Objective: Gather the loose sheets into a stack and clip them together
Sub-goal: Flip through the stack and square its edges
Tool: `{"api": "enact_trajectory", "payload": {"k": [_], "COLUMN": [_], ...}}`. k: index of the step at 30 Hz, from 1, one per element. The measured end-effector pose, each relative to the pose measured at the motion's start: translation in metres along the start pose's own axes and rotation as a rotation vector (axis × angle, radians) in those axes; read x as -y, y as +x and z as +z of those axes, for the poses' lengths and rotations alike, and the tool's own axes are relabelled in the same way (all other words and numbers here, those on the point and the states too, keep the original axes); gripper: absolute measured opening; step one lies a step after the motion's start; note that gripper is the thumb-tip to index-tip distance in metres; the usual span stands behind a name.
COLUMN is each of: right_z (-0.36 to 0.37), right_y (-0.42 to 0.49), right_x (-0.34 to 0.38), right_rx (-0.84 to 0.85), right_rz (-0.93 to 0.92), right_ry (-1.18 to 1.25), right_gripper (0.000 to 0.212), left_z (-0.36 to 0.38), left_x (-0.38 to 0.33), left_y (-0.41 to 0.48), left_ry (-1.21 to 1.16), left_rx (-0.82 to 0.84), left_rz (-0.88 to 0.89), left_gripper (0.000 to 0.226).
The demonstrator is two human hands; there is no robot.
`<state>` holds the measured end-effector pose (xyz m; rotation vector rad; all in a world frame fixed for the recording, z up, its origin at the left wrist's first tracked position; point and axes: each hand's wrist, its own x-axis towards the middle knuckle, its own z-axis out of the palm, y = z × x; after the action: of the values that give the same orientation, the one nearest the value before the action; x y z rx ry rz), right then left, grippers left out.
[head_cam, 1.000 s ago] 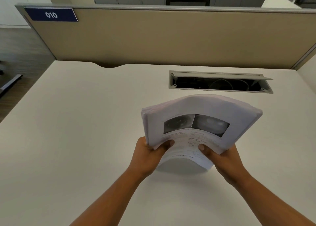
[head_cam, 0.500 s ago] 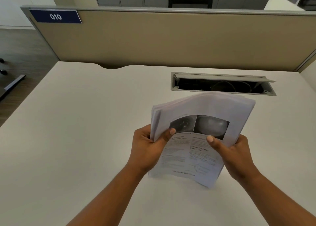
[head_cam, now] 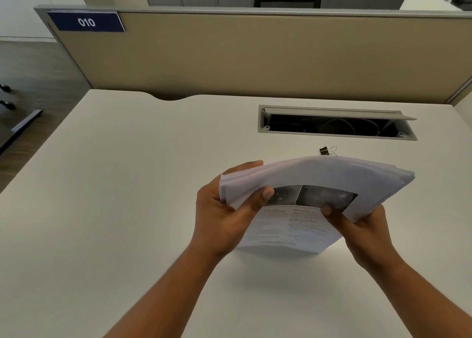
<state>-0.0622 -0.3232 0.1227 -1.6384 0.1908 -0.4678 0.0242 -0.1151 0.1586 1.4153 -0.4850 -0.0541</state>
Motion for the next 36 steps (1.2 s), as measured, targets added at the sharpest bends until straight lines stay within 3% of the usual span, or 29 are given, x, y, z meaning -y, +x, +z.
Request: {"api": "enact_trajectory", "payload": {"k": [8, 11, 15, 19, 24, 28, 33, 36], "right_z": [-0.002, -0.001, 0.002, 0.002, 0.007, 0.001, -0.003, 0.001], "right_y": [0.000, -0.002, -0.003, -0.002, -0.009, -0.010, -0.007, -0.005], "right_x": [0.001, -0.002, -0.002, -0.004, -0.022, -0.024, -0.014, -0.020], "right_rx": [0.017, 0.021, 0.034, 0.042, 0.104, 0.091, 0.095, 0.089], "right_rz": [0.003, 0.019, 0.017, 0.003, 0.099, 0.121, 0.048, 0.102], "right_ry": [-0.029, -0.026, 0.004, 0.042, 0.017, -0.047, -0.108, -0.119], "right_gripper": [0.039, 0.037, 0.037, 0.048, 0.050, 0.035, 0.048, 0.045], "left_z": [-0.003, -0.006, -0.009, -0.009, -0.006, -0.009, -0.010, -0.006], "left_x": [-0.015, -0.009, 0.005, 0.011, 0.024, 0.029, 0.025, 0.038], "left_y": [0.001, 0.000, -0.005, -0.006, -0.004, 0.004, 0.007, 0.005], "left_ry": [-0.002, 0.055, 0.134, 0.102, 0.104, 0.109, 0.034, 0.080], "left_rx": [0.059, 0.093, 0.097, 0.061, 0.082, 0.073, 0.040, 0.028], "left_rz": [0.019, -0.024, -0.126, -0.130, -0.222, -0.270, -0.156, -0.235], "left_gripper": [0.030, 0.021, 0.045, 0.037, 0.051, 0.039, 0.047, 0.037]}}
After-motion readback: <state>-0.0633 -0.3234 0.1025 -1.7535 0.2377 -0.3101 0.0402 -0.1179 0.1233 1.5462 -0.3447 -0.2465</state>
